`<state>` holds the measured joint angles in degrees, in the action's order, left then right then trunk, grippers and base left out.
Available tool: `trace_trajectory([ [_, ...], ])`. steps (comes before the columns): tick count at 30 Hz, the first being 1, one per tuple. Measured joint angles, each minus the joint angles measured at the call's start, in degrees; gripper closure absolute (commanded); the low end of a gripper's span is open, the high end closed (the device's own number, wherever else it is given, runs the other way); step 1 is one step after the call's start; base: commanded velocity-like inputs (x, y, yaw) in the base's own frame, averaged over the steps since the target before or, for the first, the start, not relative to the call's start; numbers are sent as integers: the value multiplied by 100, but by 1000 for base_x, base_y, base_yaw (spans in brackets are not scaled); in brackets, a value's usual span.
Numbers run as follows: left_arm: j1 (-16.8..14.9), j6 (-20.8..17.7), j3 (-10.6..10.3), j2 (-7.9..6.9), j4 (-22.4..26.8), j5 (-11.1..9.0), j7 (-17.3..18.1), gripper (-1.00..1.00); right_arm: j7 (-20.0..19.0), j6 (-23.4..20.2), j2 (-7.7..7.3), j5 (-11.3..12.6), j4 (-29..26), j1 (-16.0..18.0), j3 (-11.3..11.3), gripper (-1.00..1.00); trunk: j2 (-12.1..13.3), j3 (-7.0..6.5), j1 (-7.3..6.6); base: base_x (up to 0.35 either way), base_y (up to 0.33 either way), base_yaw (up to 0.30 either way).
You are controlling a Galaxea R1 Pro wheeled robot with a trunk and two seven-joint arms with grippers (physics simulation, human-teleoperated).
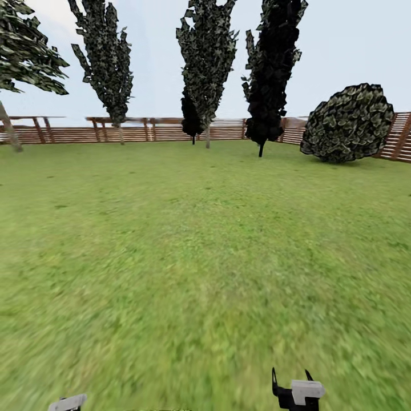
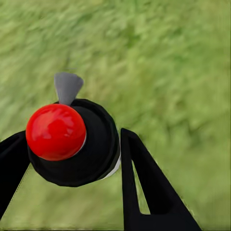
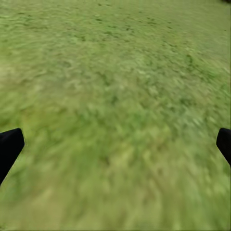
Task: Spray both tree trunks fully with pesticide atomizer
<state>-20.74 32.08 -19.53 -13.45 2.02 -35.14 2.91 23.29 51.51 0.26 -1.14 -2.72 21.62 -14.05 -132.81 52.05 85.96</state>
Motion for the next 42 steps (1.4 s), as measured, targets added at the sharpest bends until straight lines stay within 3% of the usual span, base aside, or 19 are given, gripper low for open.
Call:
trace_trajectory([
  [42,0,-9,0,0,0,8,5,100,0,7,0,0,0,0,0,-100,0,96,0,0,0,287],
])
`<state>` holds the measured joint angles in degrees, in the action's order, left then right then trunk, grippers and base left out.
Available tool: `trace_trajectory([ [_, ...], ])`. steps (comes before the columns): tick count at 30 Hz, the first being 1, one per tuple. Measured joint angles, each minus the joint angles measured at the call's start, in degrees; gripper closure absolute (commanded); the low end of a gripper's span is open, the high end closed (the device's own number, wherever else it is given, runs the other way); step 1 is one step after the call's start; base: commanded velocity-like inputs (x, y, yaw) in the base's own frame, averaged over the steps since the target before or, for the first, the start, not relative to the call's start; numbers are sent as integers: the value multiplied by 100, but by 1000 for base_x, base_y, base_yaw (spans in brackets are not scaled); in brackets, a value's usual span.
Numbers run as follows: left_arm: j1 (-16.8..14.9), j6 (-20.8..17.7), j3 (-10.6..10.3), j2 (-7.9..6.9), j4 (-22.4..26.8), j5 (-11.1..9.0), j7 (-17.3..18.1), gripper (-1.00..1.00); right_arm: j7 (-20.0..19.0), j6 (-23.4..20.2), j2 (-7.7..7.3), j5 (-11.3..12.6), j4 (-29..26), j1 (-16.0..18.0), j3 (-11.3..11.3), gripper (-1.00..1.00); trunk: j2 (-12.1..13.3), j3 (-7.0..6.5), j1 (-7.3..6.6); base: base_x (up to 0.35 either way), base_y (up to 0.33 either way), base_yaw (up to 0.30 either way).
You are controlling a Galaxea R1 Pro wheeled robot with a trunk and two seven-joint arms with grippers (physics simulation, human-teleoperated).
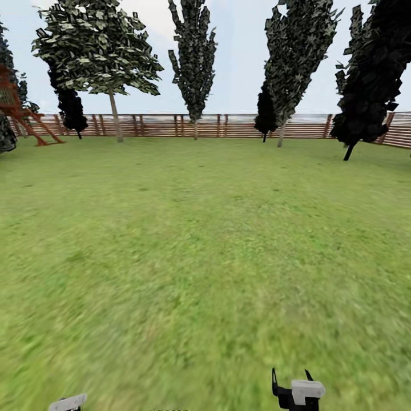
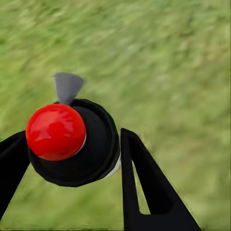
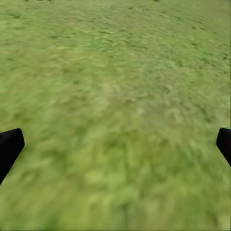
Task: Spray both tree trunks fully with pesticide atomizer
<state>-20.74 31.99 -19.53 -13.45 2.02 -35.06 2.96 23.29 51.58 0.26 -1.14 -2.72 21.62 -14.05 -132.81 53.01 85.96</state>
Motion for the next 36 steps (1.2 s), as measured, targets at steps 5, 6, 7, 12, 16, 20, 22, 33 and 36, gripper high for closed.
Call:
trace_trajectory([
  [5,0,0,-2,2,0,8,4,100,7,1,0,0,0,0,0,-100,0,12,0,0,0,286],
  [6,0,0,-3,5,0,13,4,100,8,1,0,0,0,0,0,-100,0,14,0,0,0,286],
  [7,0,0,-4,9,0,16,4,100,8,1,0,0,0,0,0,-100,0,17,0,0,0,287],
  [12,0,0,-2,41,0,26,4,100,7,1,0,0,0,0,0,-100,0,32,0,0,0,286],
  [16,0,0,-3,49,0,35,4,100,4,1,0,0,0,0,0,-100,0,44,0,0,0,287],
  [20,0,0,-9,52,0,36,4,100,2,1,0,0,0,0,0,-100,0,55,0,0,0,287],
  [22,0,0,-10,53,0,36,14,100,6,1,0,0,0,0,0,-100,0,61,0,0,0,286],
  [33,0,3,-9,53,0,36,12,100,7,1,0,0,0,0,0,-100,0,94,0,0,0,287],
  [36,0,7,-10,57,-1,37,13,100,4,1,0,0,0,0,0,-100,0,102,0,0,0,286],
])
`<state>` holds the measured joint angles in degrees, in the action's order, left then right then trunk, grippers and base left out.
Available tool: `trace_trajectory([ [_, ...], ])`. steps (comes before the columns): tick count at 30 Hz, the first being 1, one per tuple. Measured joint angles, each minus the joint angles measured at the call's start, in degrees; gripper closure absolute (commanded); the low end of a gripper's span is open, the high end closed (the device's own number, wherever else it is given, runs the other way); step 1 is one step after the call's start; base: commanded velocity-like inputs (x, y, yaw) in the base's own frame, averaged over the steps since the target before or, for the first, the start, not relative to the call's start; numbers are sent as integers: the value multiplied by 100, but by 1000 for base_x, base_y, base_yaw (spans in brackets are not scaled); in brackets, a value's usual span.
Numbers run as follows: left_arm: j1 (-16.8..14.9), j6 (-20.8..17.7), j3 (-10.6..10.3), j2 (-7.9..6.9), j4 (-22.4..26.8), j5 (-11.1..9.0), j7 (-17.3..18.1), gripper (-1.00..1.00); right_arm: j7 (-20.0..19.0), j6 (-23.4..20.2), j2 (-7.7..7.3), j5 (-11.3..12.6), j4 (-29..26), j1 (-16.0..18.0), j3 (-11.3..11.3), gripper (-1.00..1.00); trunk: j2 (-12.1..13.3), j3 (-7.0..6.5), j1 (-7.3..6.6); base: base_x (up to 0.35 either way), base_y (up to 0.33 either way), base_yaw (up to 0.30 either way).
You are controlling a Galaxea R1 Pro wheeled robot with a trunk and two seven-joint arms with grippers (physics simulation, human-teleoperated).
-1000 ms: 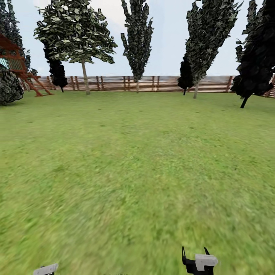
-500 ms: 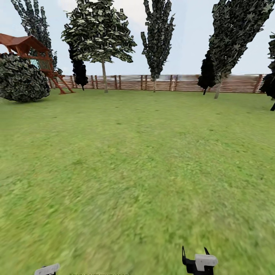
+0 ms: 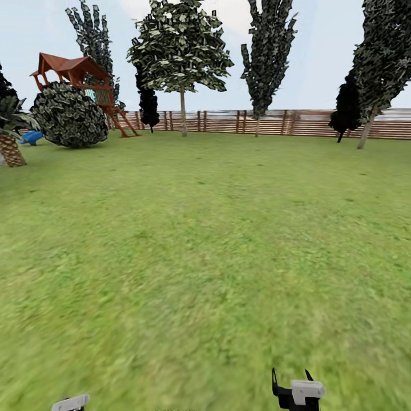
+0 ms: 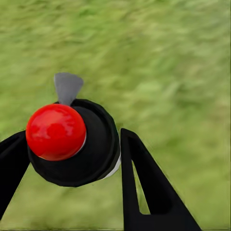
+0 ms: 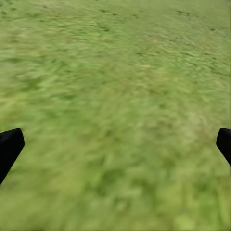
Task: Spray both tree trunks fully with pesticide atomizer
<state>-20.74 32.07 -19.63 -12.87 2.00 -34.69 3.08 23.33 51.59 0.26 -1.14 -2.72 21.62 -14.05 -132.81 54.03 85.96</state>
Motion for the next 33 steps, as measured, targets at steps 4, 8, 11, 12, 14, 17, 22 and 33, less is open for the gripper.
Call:
trace_trajectory([
  [4,0,0,7,34,-4,0,0,100,1,0,0,0,0,0,0,-100,0,12,0,2,0,287],
  [8,0,-12,13,35,-5,-4,-3,100,1,0,0,0,0,0,-1,-100,0,24,0,195,0,287],
  [11,0,-16,10,35,-2,-8,-8,100,-1,0,0,0,0,0,-1,-100,0,32,0,326,0,287],
  [12,0,-16,11,33,-2,-10,-9,100,-1,0,0,0,0,0,-1,-100,0,35,0,336,0,266],
  [14,0,-16,12,34,-6,-12,-9,100,-10,0,0,-6,0,0,-1,-100,0,39,0,338,0,89],
  [17,0,-22,10,31,-4,-20,-9,100,-20,-5,-6,-13,0,0,0,-100,0,41,0,339,9,17],
  [22,0,-25,11,30,-6,-34,-9,100,-22,-14,-9,-17,0,0,-3,-100,0,39,0,339,98,-100],
  [33,0,-29,11,25,-7,-38,-12,100,-22,-16,-9,-18,0,0,-10,-100,0,9,0,339,121,-253],
])
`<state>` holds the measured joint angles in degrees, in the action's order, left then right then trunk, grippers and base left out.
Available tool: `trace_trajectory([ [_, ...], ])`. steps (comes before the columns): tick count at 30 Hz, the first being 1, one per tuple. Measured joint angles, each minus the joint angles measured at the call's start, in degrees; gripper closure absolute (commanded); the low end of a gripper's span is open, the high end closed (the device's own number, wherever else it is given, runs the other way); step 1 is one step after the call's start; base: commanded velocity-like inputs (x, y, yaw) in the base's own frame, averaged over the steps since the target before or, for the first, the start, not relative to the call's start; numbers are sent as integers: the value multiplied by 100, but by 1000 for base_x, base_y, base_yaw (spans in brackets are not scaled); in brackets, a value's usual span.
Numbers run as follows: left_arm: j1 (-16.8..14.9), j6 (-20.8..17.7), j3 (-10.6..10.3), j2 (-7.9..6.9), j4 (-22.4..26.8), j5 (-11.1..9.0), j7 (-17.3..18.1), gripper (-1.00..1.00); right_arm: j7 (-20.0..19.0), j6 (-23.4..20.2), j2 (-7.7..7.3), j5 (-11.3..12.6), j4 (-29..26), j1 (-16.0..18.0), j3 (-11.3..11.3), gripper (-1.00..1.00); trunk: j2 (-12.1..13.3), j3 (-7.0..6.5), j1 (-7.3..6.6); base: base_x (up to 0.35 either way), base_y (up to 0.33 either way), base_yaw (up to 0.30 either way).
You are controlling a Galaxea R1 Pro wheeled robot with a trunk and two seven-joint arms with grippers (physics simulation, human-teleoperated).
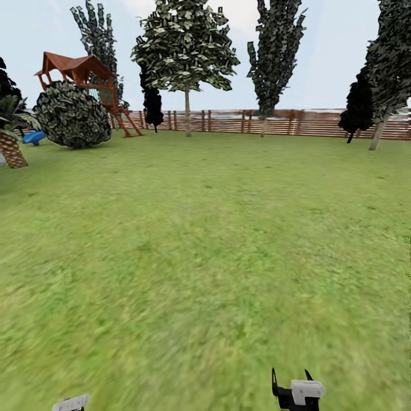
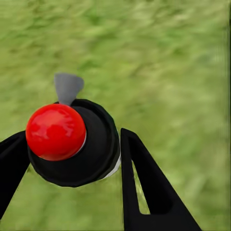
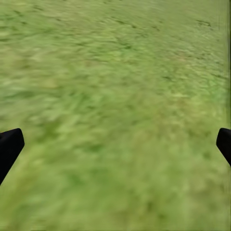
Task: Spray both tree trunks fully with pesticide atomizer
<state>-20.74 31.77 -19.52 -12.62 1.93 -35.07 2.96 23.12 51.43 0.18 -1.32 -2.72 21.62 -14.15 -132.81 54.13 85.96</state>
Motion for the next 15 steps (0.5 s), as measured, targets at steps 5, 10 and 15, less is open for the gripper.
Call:
trace_trajectory([
  [5,0,4,-1,-2,0,0,1,100,-12,-15,5,4,2,0,1,-100,0,-2,0,339,105,-22],
  [10,0,4,-1,-3,0,1,3,100,-16,-19,-8,-6,9,0,0,-100,0,-3,0,339,104,-1],
  [15,0,4,0,-9,0,-5,-1,100,-17,-20,-9,-10,10,0,-2,-100,0,-3,0,339,104,0],
])
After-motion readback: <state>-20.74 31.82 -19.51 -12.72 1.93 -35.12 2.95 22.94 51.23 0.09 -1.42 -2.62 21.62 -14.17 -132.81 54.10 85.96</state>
